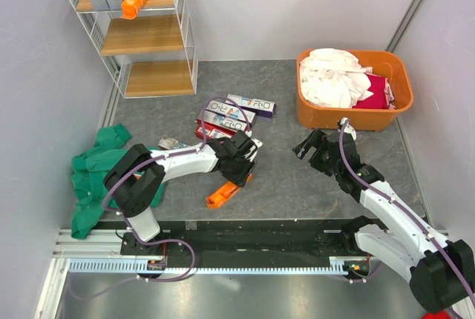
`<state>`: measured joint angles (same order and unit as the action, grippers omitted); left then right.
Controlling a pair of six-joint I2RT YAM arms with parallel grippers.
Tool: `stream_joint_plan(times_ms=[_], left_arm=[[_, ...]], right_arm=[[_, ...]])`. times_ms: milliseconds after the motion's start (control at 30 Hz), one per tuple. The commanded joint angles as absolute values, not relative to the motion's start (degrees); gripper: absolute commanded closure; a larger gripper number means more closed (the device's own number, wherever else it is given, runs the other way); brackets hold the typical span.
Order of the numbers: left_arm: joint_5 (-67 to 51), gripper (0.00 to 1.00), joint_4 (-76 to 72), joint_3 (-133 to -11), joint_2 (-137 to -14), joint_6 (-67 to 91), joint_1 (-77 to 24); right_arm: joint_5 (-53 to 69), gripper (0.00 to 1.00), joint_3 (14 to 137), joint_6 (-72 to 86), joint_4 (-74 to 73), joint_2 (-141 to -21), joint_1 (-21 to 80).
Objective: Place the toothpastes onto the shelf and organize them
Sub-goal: Pick up the toothpaste from the center of the board.
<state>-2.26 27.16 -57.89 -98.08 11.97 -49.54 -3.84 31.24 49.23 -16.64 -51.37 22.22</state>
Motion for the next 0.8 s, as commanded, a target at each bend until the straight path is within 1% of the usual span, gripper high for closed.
stream_joint_plan(times_ms=[0, 133, 167, 533, 600, 767], left_arm=[[-9.8, 0.55, 25.3, -57.0, -97.1, 11.7, -50.1], [-11.3, 0.58, 25.1, -58.1, -96.0, 12.1, -50.1], [-11.9, 0.6, 25.0, -58.4, -95.7, 12.4, -50.1], [-17.9, 0.61, 25.5, -66.5, -91.9, 15.0, -49.7], [-19.5, 0.61, 24.9, -68.4, -91.8, 15.6, -49.3], [-28.4, 0.61, 21.4, -72.0, -92.2, 18.8, -47.8]], right_arm=[[-3.8, 0.02, 33.6, 48.6, -16.3, -51.1, 22.1], [-3.8, 0.02, 33.8, 48.3, -16.4, -50.2, 22.1], [-3.8, 0.02, 33.8, 48.2, -16.4, -49.9, 22.1], [-2.9, 0.02, 34.7, 44.2, -15.7, -44.0, 22.1], [-0.5, 0.02, 34.6, 43.2, -14.0, -41.8, 22.1], [6.4, 0.02, 33.4, 41.3, -7.1, -37.4, 22.0]])
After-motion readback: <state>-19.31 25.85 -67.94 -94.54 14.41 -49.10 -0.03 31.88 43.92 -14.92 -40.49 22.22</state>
